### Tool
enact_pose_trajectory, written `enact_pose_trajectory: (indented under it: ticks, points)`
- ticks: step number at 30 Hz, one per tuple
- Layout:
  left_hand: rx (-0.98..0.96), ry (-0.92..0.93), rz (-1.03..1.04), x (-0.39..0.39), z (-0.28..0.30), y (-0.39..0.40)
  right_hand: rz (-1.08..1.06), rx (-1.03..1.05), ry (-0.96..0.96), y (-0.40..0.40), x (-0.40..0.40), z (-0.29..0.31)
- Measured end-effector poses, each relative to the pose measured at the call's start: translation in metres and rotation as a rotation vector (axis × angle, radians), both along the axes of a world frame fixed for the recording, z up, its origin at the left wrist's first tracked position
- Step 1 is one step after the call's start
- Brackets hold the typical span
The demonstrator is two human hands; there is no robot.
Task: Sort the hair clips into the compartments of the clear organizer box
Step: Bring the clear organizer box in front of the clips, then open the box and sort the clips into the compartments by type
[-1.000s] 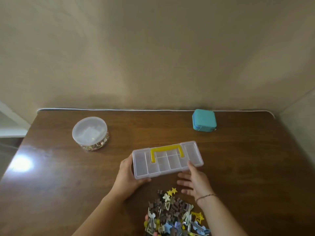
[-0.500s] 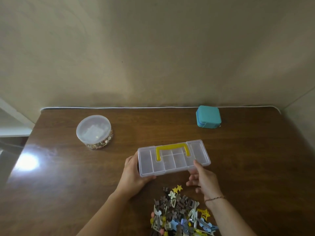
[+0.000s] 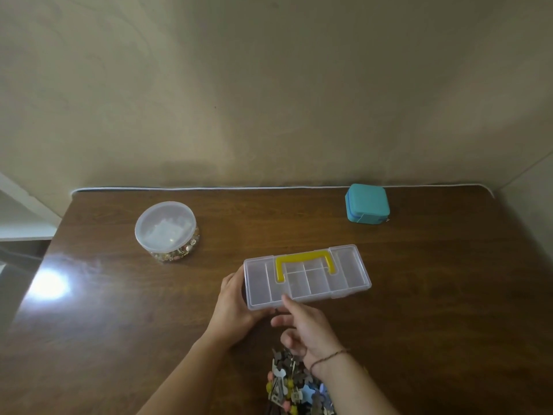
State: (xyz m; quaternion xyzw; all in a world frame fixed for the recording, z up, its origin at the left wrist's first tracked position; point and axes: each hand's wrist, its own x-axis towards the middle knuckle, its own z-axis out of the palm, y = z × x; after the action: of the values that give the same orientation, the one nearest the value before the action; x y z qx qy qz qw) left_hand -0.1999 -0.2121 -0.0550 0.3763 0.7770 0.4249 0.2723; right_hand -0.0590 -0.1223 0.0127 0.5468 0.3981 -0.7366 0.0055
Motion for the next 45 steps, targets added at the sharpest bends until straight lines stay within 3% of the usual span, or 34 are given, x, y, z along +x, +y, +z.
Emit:
enact_pose_trajectory:
  ticks: [6,11,14,16,22,27,29,33,36,38,41,45]
  points:
    - [-0.006,-0.008,0.0,0.0,0.002,0.0,-0.018,0.119,-0.02,-0.006,-0.001,0.014]
    - [-0.022,0.022,-0.001,-0.001,0.007,-0.002,0.14,0.577,0.142,0.025,-0.014,0.05]
    - [-0.034,0.014,-0.015,0.001,0.008,-0.008,0.245,0.974,-0.066,0.069,-0.008,0.044]
    - [-0.036,-0.005,-0.022,0.002,0.008,-0.013,0.267,1.105,-0.181,0.089,0.01,0.032]
    - [-0.031,-0.027,-0.018,0.004,0.006,-0.028,0.594,1.24,-0.28,0.078,0.068,-0.009]
    - [-0.025,0.021,-0.052,0.007,0.008,-0.044,0.65,1.266,-0.221,0.051,0.086,-0.013]
    - [-0.081,0.021,-0.091,0.008,0.017,-0.046,0.726,1.301,-0.218,0.045,0.095,-0.017]
    - [-0.524,-0.019,-0.316,-0.022,0.042,-0.061,0.799,1.546,-0.22,0.044,0.108,-0.018]
    - [-0.667,-0.008,-0.375,-0.05,0.076,-0.067,0.717,1.723,0.057,0.034,0.102,-0.014]
    - [-0.465,0.084,-0.186,-0.061,0.081,-0.053,0.882,1.731,0.189,0.022,0.092,-0.016]
    - [0.113,0.048,0.171,-0.048,0.056,-0.023,1.121,1.701,0.081,0.006,0.084,-0.037]
    - [0.534,-0.139,0.312,-0.015,0.009,-0.01,1.037,1.757,-0.033,0.008,0.092,-0.059]
